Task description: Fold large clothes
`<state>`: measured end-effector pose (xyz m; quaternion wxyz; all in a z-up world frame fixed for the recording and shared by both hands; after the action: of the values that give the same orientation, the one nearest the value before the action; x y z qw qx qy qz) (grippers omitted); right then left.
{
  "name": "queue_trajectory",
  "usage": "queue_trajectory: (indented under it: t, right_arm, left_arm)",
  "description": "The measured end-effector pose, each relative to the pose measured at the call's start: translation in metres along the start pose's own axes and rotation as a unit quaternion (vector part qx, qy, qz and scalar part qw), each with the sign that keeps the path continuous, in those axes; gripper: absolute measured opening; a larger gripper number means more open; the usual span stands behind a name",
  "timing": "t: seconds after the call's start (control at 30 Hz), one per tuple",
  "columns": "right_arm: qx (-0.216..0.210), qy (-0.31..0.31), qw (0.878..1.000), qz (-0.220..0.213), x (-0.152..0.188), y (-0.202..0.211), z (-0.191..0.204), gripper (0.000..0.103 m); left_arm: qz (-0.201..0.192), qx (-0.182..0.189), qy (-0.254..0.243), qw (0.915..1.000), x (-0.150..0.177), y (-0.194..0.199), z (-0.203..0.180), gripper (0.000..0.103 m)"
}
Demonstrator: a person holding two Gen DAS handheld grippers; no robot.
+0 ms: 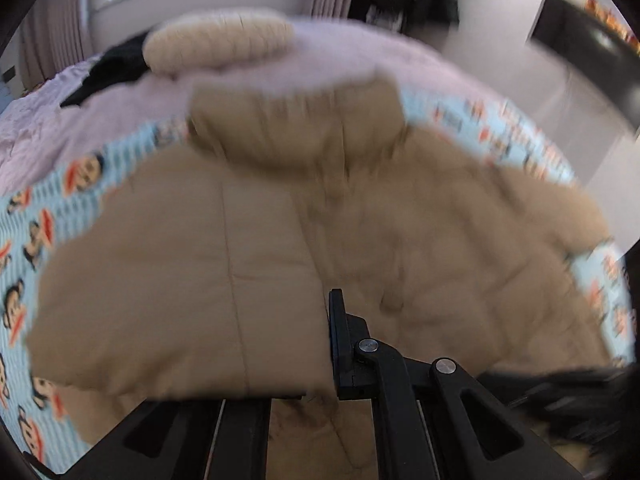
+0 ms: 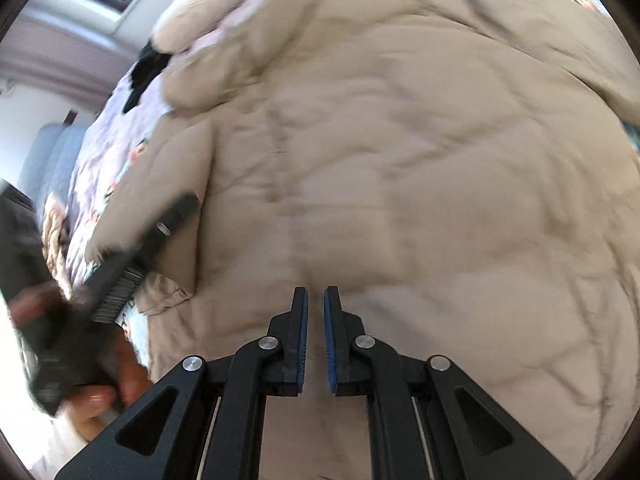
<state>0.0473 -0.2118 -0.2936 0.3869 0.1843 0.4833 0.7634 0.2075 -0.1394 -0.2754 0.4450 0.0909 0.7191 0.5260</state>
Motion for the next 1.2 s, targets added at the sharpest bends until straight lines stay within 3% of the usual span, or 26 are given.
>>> queue_trajectory:
  t: [0.07,0.13,0.17,0.37,0.4,0.47,0.5,0.53,0.6,0.67,0.77,0.87,0.97,1.0,1.03,1.07,1.1,1.13,1.17,1.2]
  right_arm:
    - [-0.004,-0.006,1.0,0.001,-0.001,0.004,-0.011,0.009]
    - [-0.007,-0.001,1.0,0.001,-0.001,0.006,-0.013,0.009]
    - [-0.006,0.005,1.0,0.002,-0.001,0.007,-0.013,0.009]
    - [0.011,0.058,0.998,-0.004,0.008,0.004,0.028,0.01]
    - [0.016,0.077,0.997,-0.01,0.009,0.005,0.039,0.016]
    - [0.025,0.121,0.992,-0.023,0.008,0.007,0.062,0.056]
    - [0.027,0.143,0.989,-0.031,0.01,0.008,0.073,0.087]
    - [0.026,0.172,0.984,-0.043,0.013,0.01,0.088,0.09]
    - [0.034,0.244,0.967,-0.058,0.022,0.01,0.117,0.09]
    - [0.065,0.316,0.943,-0.075,0.032,0.0,0.143,0.09]
    - [0.126,0.424,0.891,-0.101,0.045,-0.03,0.174,0.09]
    - [0.164,0.484,0.851,-0.118,0.052,-0.055,0.191,0.09]
    - [0.187,0.502,0.832,-0.146,0.047,-0.061,0.196,0.089]
    - [0.192,0.502,0.829,-0.155,0.043,-0.063,0.2,0.089]
    - [0.196,0.497,0.829,-0.167,0.036,-0.062,0.202,0.081]
    - [0.195,0.489,0.831,-0.179,0.028,-0.059,0.204,0.071]
    - [0.187,0.477,0.84,-0.18,0.022,-0.056,0.203,0.035]
    - [0.18,0.458,0.852,-0.179,0.014,-0.054,0.203,0.004]
    - [0.17,0.431,0.867,-0.185,0.006,-0.048,0.202,0.005]
    - [0.144,0.393,0.887,-0.194,-0.003,-0.036,0.198,0.005]
  left_arm:
    - [0.025,-0.017,-0.003,0.9995,0.015,-0.012,-0.005,0.025]
    - [0.021,-0.005,0.003,0.9998,0.022,-0.01,-0.003,0.088]
    - [0.007,-0.013,0.004,0.9999,0.02,-0.001,-0.005,0.092]
    - [-0.013,-0.027,-0.003,0.9996,0.018,0.051,0.012,0.092]
    - [-0.021,-0.028,0.005,0.9994,0.021,0.065,0.026,0.092]
    - [-0.039,-0.061,0.031,0.9969,0.032,0.093,0.062,0.092]
    - [-0.039,-0.079,0.046,0.9951,0.038,0.099,0.082,0.092]
    - [-0.036,-0.089,0.058,0.9937,0.044,0.102,0.096,0.092]
    - [-0.019,-0.106,0.104,0.9888,0.063,0.101,0.137,0.092]
    - [0.0,-0.094,0.18,0.9792,0.083,0.091,0.179,0.092]
    - [0.002,-0.036,0.267,0.9631,0.093,0.073,0.214,0.092]
    - [0.002,0.048,0.338,0.94,0.09,0.045,0.236,0.092]
    - [0.0,0.102,0.38,0.9195,0.084,0.022,0.24,0.092]
    - [-0.006,0.107,0.389,0.9149,0.081,0.017,0.241,0.084]
    - [-0.014,0.11,0.391,0.9137,0.079,0.016,0.24,0.053]
    - [-0.023,0.122,0.387,0.9138,0.072,0.016,0.238,0.036]
    - [-0.025,0.116,0.377,0.9186,0.067,0.019,0.236,0.025]
    - [-0.031,0.086,0.353,0.9312,0.06,0.025,0.233,0.016]
    - [-0.036,0.036,0.296,0.9538,0.051,0.037,0.226,0.015]
    - [-0.039,-0.001,0.253,0.9667,0.044,0.043,0.223,0.015]
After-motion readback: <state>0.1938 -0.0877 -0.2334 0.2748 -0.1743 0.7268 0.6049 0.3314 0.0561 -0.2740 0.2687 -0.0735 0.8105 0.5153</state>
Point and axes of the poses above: each gripper's, at about its wrist camera, not at the fingertips, and y roughly against the way its jaws point, z to its left, x to its underside, the point moved 10 cm from there along -y, roughly the way its jaws point, and after that the axes turned 10 degrees about -y, right-handed, at the moved point
